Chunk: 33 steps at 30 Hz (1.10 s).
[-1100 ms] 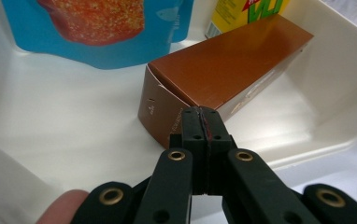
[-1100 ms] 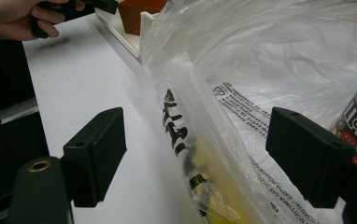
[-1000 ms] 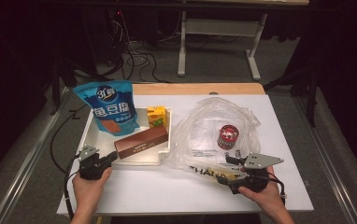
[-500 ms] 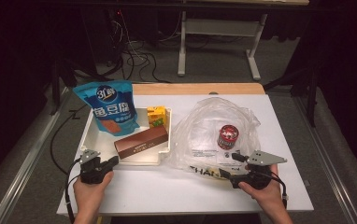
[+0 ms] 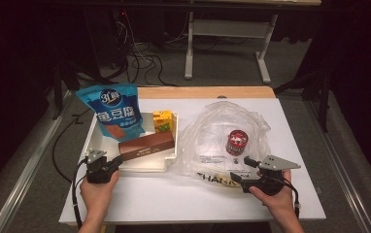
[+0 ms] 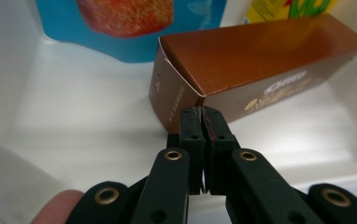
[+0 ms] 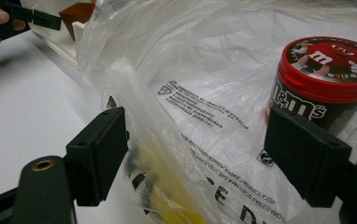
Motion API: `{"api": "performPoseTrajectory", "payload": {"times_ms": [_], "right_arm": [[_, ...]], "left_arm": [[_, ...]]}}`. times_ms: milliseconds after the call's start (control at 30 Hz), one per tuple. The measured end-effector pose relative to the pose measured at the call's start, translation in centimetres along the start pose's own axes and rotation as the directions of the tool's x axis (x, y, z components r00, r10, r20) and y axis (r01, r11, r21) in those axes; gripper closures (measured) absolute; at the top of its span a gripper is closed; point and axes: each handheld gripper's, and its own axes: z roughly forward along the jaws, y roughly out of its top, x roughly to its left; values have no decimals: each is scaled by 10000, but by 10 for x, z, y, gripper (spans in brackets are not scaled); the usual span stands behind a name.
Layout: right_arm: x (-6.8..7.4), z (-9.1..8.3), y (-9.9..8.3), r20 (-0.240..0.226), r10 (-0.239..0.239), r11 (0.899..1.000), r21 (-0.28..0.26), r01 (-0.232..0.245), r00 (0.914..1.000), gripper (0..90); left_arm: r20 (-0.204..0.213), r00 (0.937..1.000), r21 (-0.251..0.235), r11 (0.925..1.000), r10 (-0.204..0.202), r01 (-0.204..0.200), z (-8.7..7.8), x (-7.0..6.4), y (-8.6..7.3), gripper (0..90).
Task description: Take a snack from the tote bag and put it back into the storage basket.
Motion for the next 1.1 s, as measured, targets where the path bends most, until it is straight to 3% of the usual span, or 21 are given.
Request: {"api": "performPoseTrajectory", "payload": {"times_ms": [367,500,633,700,833,1000,1100], "right_arm": [[-2,0,-2,138,90,10000,32,-91,9999,235],[-2,1,-2,150,77,10000,44,-77,9999,236],[-3,0,-2,157,136,9999,-17,-136,9998,238],[-3,-1,-2,163,149,9999,-61,-148,9998,240],[-3,-1,-2,314,156,9999,-50,-154,9994,243],[-3,-2,-1,498,294,9994,-173,-285,9983,246],[-3,-2,-1,633,251,9995,-213,-238,9977,248]], "left_arm": [[-595,9956,-295,9971,-721,704,16,5,13,884],[-798,9943,-590,9961,-701,655,15,5,16,851],[-1514,9842,-1065,9914,-920,763,11,6,20,850],[-1849,9787,-1046,9920,-892,706,11,8,24,900],[-2017,9758,-945,9933,-843,663,18,10,27,900],[-1686,9842,-684,9968,-536,425,28,3,25,900],[-1658,9849,-739,9966,-490,371,30,0,25,900]]}}
